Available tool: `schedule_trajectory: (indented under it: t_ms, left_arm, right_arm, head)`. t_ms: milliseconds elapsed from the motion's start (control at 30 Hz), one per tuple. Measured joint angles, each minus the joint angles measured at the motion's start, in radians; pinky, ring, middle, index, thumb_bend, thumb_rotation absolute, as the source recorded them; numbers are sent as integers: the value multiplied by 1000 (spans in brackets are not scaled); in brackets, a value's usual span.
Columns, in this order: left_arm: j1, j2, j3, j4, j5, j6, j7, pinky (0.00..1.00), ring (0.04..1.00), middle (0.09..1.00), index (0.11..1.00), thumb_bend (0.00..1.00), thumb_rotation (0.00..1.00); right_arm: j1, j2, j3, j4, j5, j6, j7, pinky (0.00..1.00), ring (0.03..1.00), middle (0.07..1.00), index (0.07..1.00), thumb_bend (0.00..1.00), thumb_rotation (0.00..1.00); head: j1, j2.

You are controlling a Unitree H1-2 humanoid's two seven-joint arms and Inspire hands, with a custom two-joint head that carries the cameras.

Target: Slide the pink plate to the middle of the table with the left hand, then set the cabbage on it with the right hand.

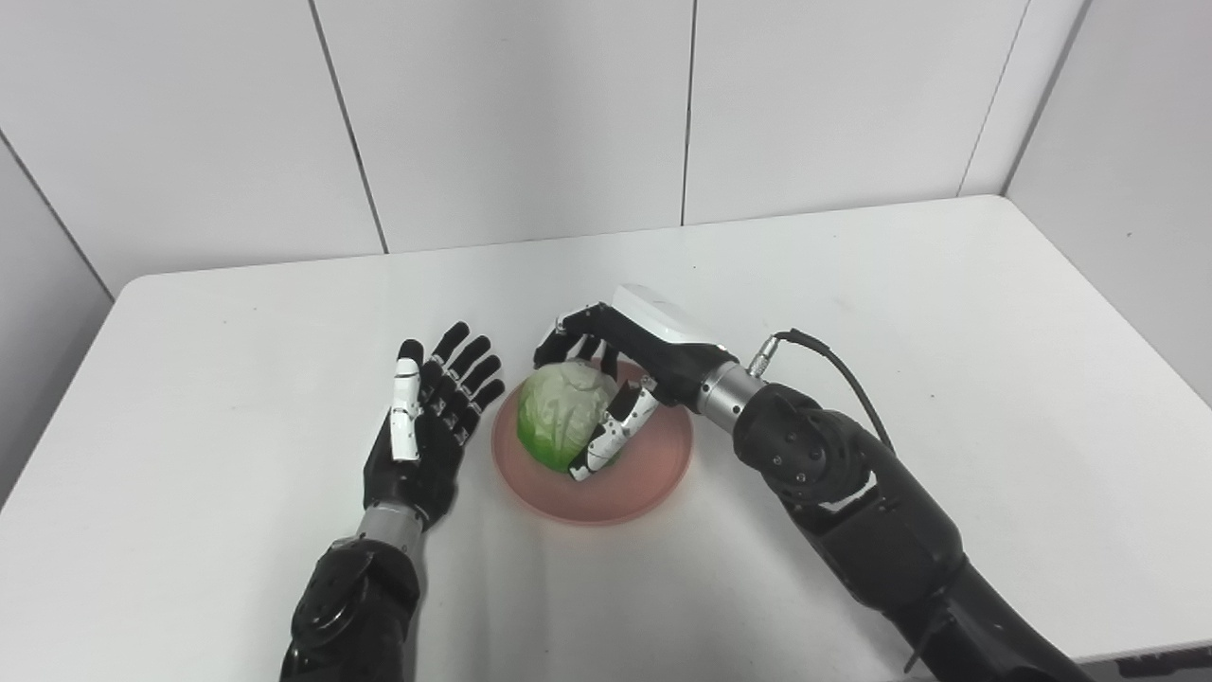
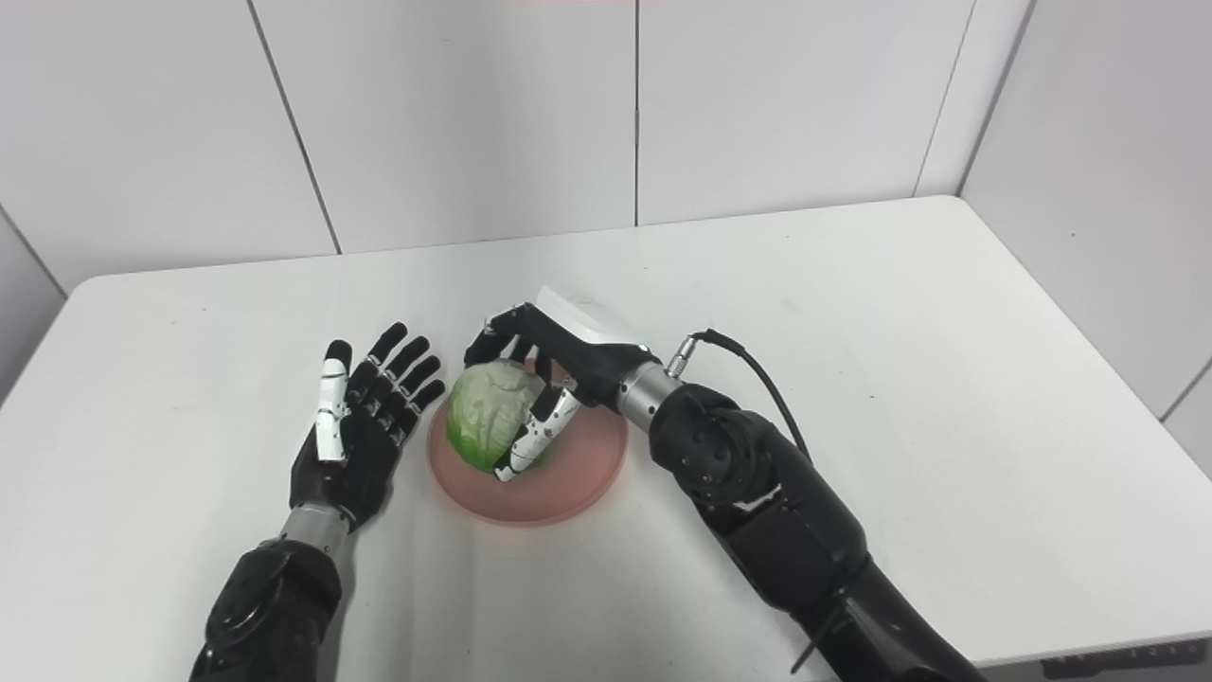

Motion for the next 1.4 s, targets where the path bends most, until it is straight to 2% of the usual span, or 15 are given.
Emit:
schedule_trajectory:
  t_ms: [533, 667, 700, 733, 767, 800, 833, 933, 1033, 1133, 1267, 1400]
  left_arm:
    - [0, -12, -14, -10, 13, 12, 15, 883, 892, 896, 893, 501, 1000]
    - [0, -12, -19, -11, 23, 12, 16, 883, 893, 895, 889, 503, 1000]
    - [0, -12, -19, -10, 23, 12, 16, 884, 894, 895, 889, 505, 1000]
    - [0, -12, -20, -10, 23, 12, 16, 886, 895, 896, 891, 508, 1000]
    - [0, -12, -21, -10, 23, 12, 16, 885, 894, 896, 891, 512, 1000]
    - [0, -12, -21, -10, 23, 12, 16, 885, 894, 895, 891, 513, 1000]
    - [0, -12, -21, -10, 24, 12, 16, 884, 892, 894, 889, 515, 1000]
    - [0, -11, -22, -9, 26, 12, 16, 885, 892, 893, 889, 521, 1000]
    - [-1, -12, -25, -8, 26, 11, 16, 889, 892, 893, 886, 533, 1000]
    - [-1, -12, -23, -8, 25, 11, 15, 891, 891, 892, 887, 532, 1000]
    - [-2, -12, -21, -6, 26, 11, 15, 886, 888, 892, 893, 545, 1000]
    - [-3, -12, -22, -2, 26, 11, 16, 890, 891, 895, 896, 553, 1000]
  right_arm:
    - [-6, -19, 44, 51, -105, -28, 0, 376, 414, 442, 521, 524, 0]
    - [-6, -18, 46, 51, -109, -28, 0, 403, 452, 457, 519, 526, 0]
    - [-6, -18, 46, 51, -109, -28, 2, 433, 487, 466, 517, 527, 0]
    - [-6, -18, 46, 50, -111, -27, 9, 480, 542, 558, 503, 524, 80]
    - [-6, -18, 46, 45, -115, -25, 18, 511, 581, 616, 580, 689, 89]
    - [-6, -18, 47, 39, -122, -22, 25, 515, 586, 623, 597, 724, 86]
    - [-6, -18, 48, 31, -127, -19, 38, 534, 613, 656, 645, 801, 102]
    - [-6, -22, 56, 18, -131, -15, 76, 601, 700, 746, 763, 913, 203]
    - [-4, -32, 71, 14, -134, 5, 142, 667, 811, 871, 912, 981, 350]
    - [-4, -44, 71, -12, -132, 15, 189, 716, 853, 910, 962, 998, 404]
    - [-4, -49, 63, -21, -122, 15, 195, 801, 927, 969, 998, 1000, 480]
    - [-4, -51, 44, -58, -98, 15, 202, 801, 941, 988, 1000, 1000, 506]
  head:
    - [34, 21]
    - [35, 23]
    - [35, 23]
    - [38, 23]
    - [38, 23]
    - [38, 23]
    - [38, 22]
    - [38, 21]
    - [38, 21]
    - [38, 20]
    - [38, 15]
    - [41, 12]
